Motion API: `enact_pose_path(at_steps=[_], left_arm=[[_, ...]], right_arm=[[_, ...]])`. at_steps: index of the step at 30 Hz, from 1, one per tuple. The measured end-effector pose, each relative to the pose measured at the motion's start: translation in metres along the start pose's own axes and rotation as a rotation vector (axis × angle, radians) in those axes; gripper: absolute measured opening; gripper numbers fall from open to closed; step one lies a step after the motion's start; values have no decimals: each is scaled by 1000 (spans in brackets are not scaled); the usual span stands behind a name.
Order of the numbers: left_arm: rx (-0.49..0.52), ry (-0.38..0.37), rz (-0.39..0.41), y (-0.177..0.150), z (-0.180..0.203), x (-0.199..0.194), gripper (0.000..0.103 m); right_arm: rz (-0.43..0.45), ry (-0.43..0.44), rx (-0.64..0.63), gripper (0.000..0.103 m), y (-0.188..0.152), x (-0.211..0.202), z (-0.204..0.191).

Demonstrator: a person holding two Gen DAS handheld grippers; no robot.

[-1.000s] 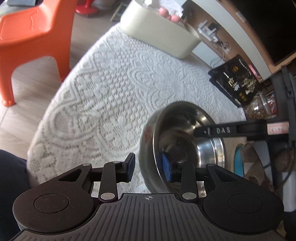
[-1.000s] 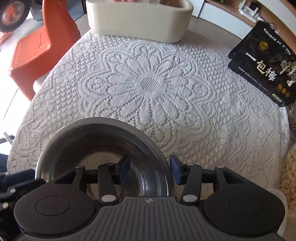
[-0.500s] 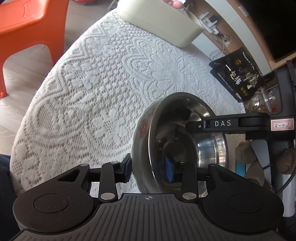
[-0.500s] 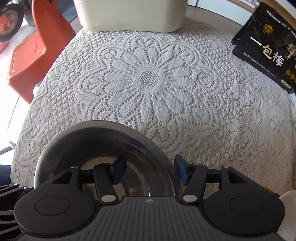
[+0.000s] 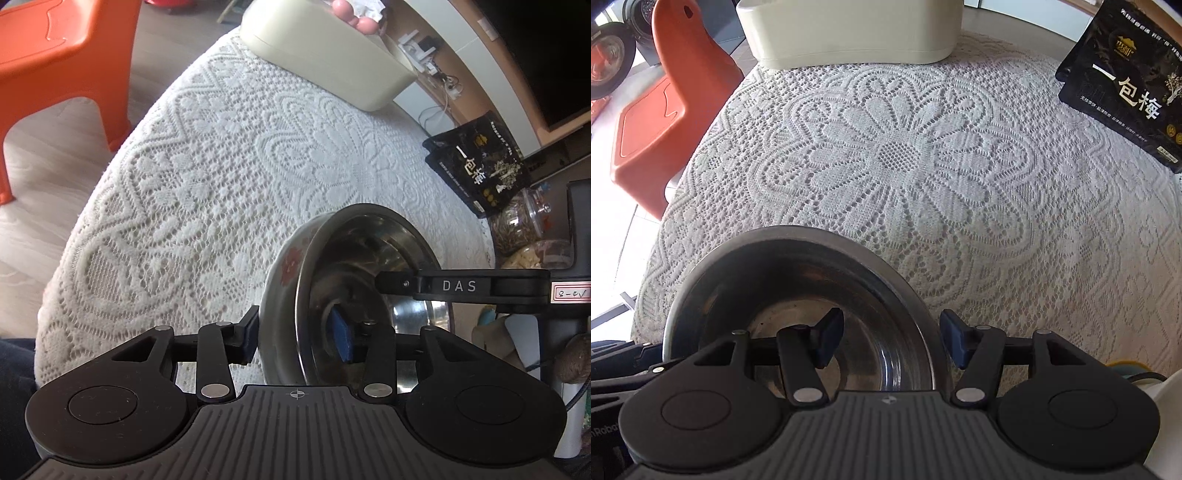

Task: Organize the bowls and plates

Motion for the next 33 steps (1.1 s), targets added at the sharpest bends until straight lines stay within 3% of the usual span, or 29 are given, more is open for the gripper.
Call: enact_pose_path(at_steps=[3,10,15,18,22,25,28,33], left_arm=[[-18,-3,4,2,-2,-2,43],[46,72,194,20,27,-51,41],[177,-36,231,13,94,-72,41],[278,-121,210,-6,146,-68,41],[401,-200,152,-35,204,-46,41],[486,-148,115,-47,226,-24,41],[514,-57,84,-55,229,-5,41],[448,25,33,-56,204,19,45]], right_arm=[[31,26,5,58,2,-8,5],[248,67,-12,58,3,-87,22],[445,45,11,59,-30,-158,64],[542,26,67,68,-58,-190,106],[580,-62,64,68,-90,-199,152],[578,-123,67,67,-112,-190,177],[514,-55,156,57,-126,-167,196],[410,80,303,52,-146,-124,212]])
Point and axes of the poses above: each gripper's, at about its wrist camera, not at the fingertips, and x roughly the way its jaws point, z to its right, y to its top, the point moved 2 cm from there along x, roughly the way its jaws point, and after that the axes turned 10 degrees about z, right-handed, at the moved point
